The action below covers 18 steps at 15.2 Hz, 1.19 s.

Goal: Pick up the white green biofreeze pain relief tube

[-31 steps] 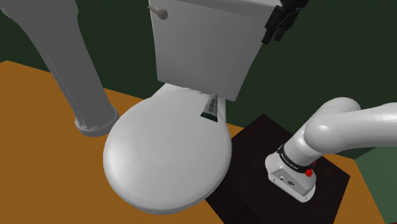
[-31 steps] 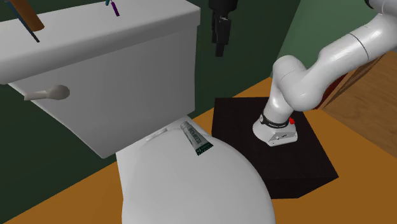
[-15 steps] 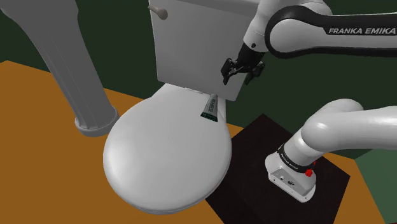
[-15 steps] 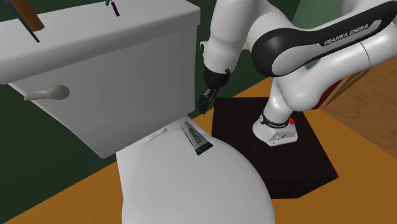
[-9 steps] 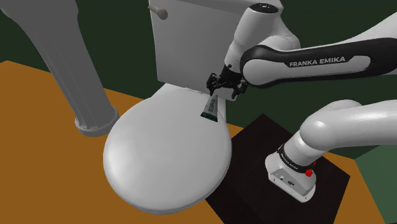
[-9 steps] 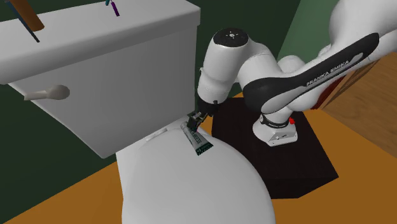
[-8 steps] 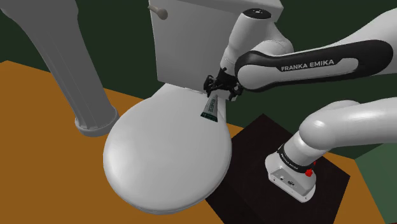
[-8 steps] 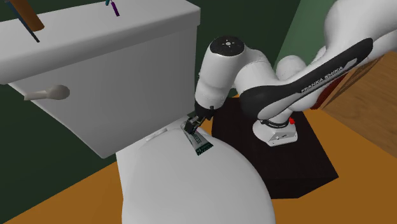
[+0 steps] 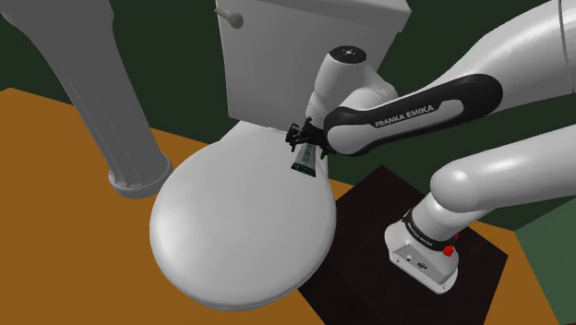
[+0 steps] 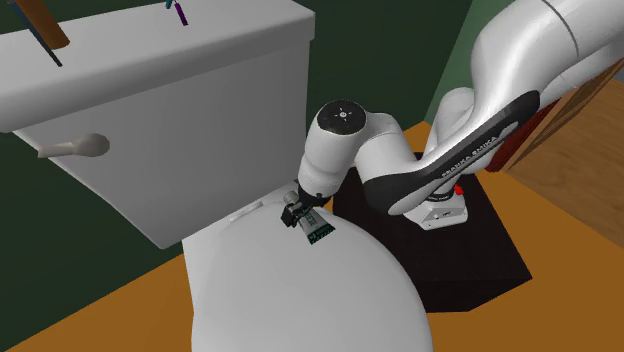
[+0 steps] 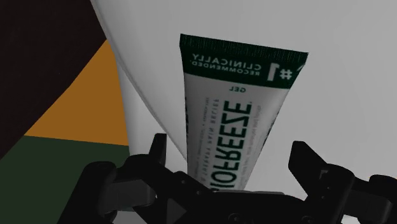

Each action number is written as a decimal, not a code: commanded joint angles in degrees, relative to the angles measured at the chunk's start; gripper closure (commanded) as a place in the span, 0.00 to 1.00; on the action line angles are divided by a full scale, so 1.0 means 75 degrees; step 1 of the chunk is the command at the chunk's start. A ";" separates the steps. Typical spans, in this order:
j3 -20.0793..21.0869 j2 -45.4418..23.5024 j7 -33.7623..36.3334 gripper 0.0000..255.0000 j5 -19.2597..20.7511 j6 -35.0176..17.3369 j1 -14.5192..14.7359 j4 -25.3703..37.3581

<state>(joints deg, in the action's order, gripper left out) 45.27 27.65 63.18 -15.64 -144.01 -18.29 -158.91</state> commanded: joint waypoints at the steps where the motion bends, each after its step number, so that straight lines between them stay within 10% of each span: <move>1: 0.0180 -0.0250 0.0105 0.00 0.0080 -0.0339 -0.0144 -0.0084; 4: 0.0230 -0.0316 0.0136 0.00 0.0106 -0.0424 -0.0184 -0.0104; 5: 0.0228 -0.0309 0.0137 1.00 0.0100 -0.0418 -0.0176 -0.0105; 18: -0.0094 0.0119 -0.0056 1.00 -0.0032 0.0159 0.0054 0.0048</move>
<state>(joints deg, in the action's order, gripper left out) 45.08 27.91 63.10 -15.70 -143.67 -18.21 -158.72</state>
